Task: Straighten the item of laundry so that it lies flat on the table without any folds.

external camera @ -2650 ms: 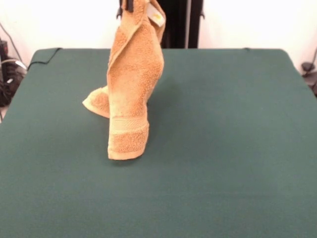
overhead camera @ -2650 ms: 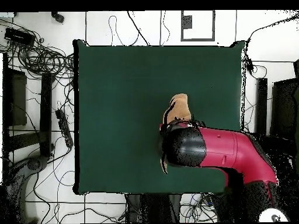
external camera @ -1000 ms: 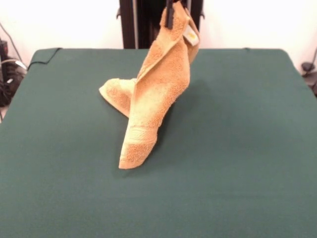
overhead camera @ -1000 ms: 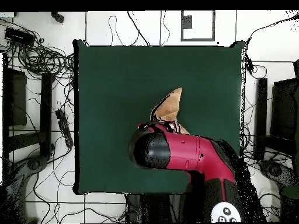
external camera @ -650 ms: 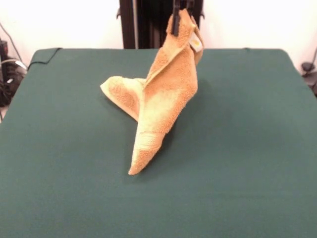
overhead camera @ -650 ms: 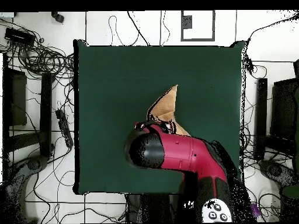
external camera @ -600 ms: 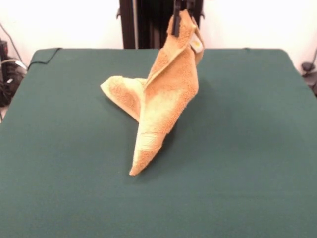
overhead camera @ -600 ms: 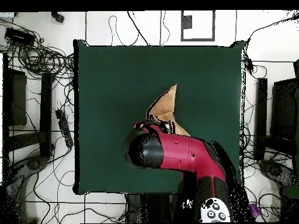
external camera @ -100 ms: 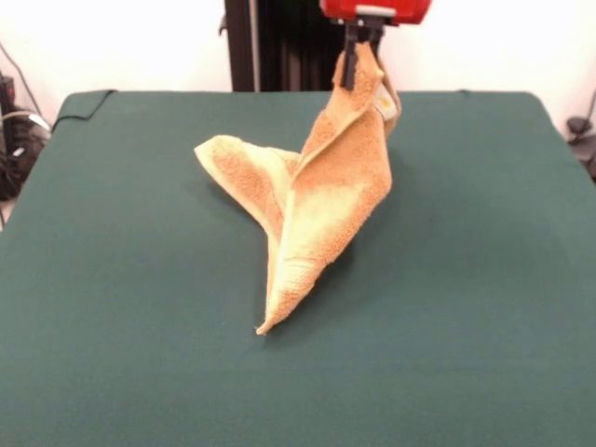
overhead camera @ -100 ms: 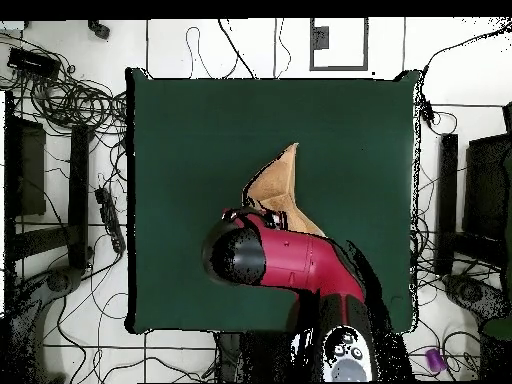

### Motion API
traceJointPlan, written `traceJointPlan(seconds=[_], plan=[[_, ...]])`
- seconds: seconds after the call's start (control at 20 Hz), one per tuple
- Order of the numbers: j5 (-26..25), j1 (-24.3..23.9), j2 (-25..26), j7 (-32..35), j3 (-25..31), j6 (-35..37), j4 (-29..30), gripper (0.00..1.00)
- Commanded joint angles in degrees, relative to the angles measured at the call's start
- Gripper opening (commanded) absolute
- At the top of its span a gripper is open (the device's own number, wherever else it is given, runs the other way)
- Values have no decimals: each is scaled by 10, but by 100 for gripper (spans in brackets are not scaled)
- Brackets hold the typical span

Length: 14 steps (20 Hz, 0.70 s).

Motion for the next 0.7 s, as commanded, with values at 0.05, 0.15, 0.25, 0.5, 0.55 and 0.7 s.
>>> traceJointPlan(seconds=[0.05,0.15,0.25,0.5,0.55,0.7], plan=[[53,43,32,187,2,-27,36,0],[67,57,37,200,-4,-31,36,0],[78,66,40,208,-6,-34,37,0],[112,77,46,225,2,-46,46,0],[117,77,47,228,3,-48,48,0],[132,84,50,241,6,-54,51,0]])
